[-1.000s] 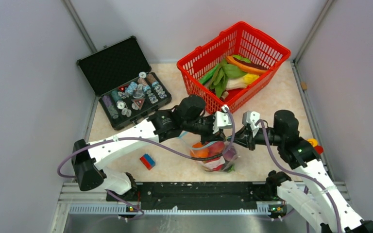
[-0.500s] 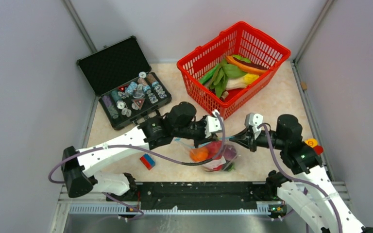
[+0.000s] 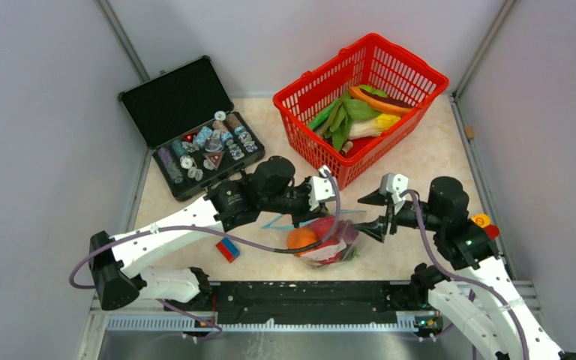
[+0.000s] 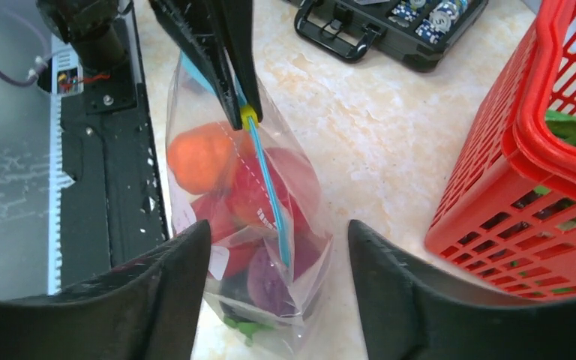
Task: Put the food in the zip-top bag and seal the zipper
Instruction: Zip the zipper food storage bag at the center of the board.
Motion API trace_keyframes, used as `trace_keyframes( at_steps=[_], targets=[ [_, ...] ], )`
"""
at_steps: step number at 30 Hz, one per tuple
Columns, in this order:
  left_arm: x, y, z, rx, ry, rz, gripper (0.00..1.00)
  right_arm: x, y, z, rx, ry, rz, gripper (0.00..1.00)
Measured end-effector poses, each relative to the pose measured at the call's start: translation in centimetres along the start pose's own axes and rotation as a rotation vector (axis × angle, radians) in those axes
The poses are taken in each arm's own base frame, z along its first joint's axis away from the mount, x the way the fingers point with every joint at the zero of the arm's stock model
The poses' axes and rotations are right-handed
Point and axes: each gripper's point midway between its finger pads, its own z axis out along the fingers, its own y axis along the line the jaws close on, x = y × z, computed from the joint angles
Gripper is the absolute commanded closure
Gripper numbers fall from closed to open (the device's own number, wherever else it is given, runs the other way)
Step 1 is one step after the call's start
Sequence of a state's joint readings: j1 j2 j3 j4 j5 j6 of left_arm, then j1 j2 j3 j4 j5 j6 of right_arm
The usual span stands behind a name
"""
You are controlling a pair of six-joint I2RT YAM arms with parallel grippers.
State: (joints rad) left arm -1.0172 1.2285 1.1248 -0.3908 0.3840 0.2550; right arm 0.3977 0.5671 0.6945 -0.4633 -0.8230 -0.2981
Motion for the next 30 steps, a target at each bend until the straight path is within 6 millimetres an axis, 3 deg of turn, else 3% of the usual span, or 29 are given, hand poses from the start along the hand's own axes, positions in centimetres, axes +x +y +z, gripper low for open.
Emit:
trace_keyframes(
  at_steps=[5,10,18,21,30],
  targets=[
    [-1.3,0.0,0.3,0.029,0.000,0.002,1.00,-0.9,0.2,0.0,-0.034,0.006,-0.016,0.30],
    [-2.3,0.0,0.7,0.055,-0.005,0.011,1.00,-2.1,-0.7,0.5,-0.049,0.010,-0.040,0.41],
    [-2.0,-0.3,1.4,0.092,0.012,0.008,1.00,-1.8,-0.2,1.3,-0.131,0.013,-0.030,0.47],
    [-2.0,-0.5,1.5,0.103,0.013,0.006,1.00,-2.0,-0.1,1.3,-0.136,0.004,-0.039,0.58],
    [-1.8,-0.5,1.5,0.106,0.017,0.004,1.00,-1.7,-0.1,1.6,-0.147,0.014,-0.034,0.57]
  ],
)
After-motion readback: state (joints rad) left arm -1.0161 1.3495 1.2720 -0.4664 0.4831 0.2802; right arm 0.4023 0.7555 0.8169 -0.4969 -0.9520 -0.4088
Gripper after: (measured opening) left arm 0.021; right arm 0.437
